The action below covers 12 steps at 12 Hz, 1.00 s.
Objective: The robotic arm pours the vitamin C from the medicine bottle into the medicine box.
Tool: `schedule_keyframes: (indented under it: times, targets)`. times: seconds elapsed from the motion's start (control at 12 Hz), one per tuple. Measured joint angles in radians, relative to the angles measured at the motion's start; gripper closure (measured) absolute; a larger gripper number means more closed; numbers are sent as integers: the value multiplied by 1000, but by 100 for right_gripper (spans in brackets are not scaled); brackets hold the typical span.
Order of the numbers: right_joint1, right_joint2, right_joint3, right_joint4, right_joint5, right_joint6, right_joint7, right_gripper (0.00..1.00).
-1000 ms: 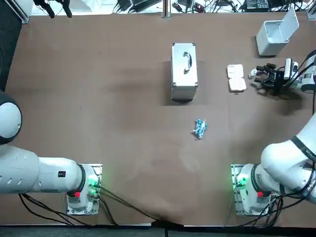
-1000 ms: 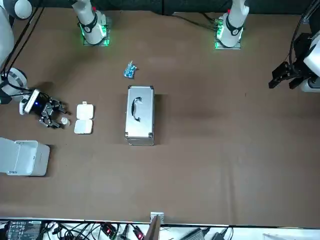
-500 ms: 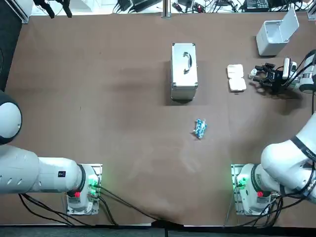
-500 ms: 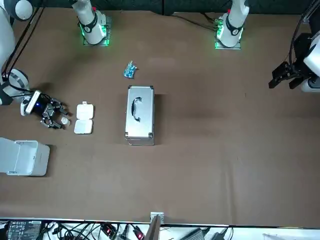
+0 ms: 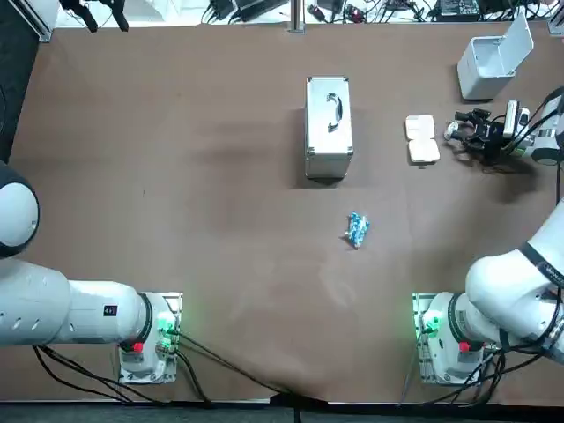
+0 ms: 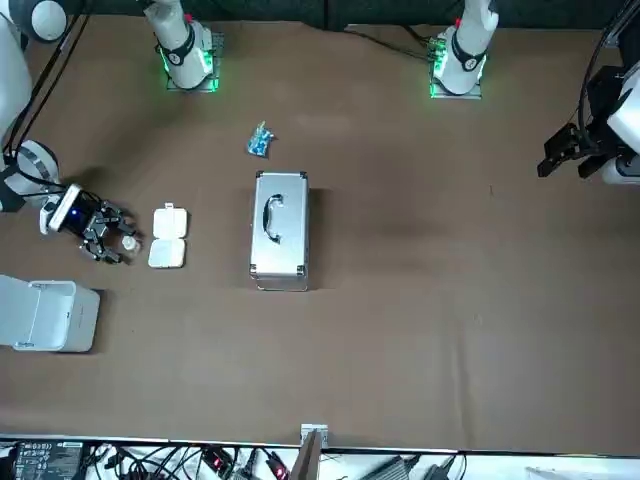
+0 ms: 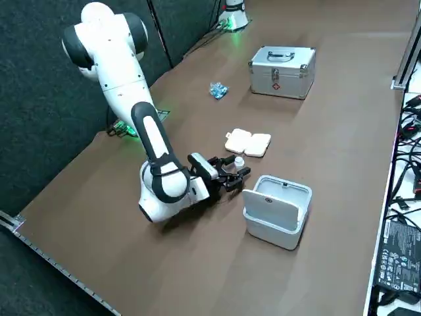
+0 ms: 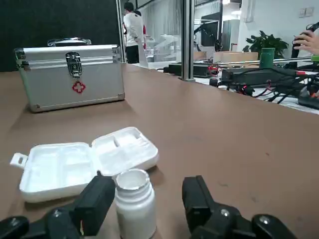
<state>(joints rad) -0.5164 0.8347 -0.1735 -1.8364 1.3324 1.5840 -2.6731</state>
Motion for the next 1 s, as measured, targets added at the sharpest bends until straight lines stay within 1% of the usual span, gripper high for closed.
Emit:
schedule_keyframes:
  times: [0.67, 1.0]
  targets:
    - [17, 22, 3, 9, 5, -1, 0, 16]
    - [17, 22, 3, 9, 5, -2, -1, 22]
